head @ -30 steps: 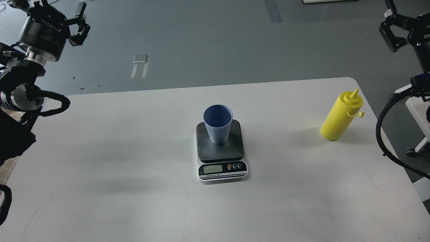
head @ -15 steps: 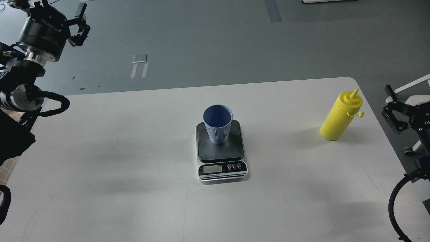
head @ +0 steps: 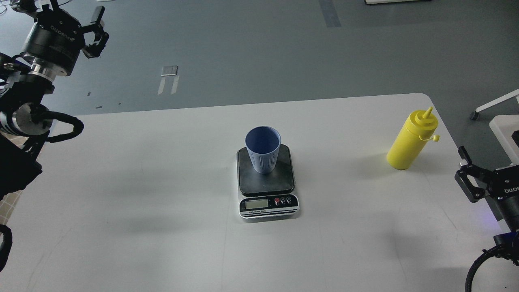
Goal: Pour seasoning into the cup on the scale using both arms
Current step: 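Lower the right gripper to the yellow bottle and grasp it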
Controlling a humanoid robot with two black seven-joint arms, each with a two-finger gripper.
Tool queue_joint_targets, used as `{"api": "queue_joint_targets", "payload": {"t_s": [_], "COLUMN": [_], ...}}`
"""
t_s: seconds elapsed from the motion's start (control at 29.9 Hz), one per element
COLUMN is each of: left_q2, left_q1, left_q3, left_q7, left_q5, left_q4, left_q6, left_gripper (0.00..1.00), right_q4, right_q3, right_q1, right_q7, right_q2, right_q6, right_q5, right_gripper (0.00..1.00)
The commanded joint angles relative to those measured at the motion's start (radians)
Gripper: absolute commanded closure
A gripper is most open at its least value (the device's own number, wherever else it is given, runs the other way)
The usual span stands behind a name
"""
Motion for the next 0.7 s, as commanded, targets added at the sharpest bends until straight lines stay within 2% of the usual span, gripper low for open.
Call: {"api": "queue_joint_targets", "payload": {"t_s": [0.0,0.27,0.67], "left_q2": [0.0,0.001,0.001], "left_q1": [0.0,0.0,0.0], "left_q3": [0.0,0.0,0.002], "left_q7": [0.0,0.002,0.002], "left_q5": [0.002,0.003,0.005], "left_q4": [0.0,-0.002,-0.002], "left_q6": [0.0,0.0,0.0], "left_gripper": [0.02,0.02,0.02], "right_q4": [-0.042,-0.187,-0.315], "right_q3": [-0.018,-0.097,-0.154], "right_q1": [0.013,0.128,0.237], "right_q7": [0.0,0.0,0.001], "right_q2": [0.039,0.068,0.133], "right_q6": [0.0,0.0,0.0], "right_q5": [-0.01,-0.008,-0.008], "right_gripper": [0.0,0.0,0.0]}}
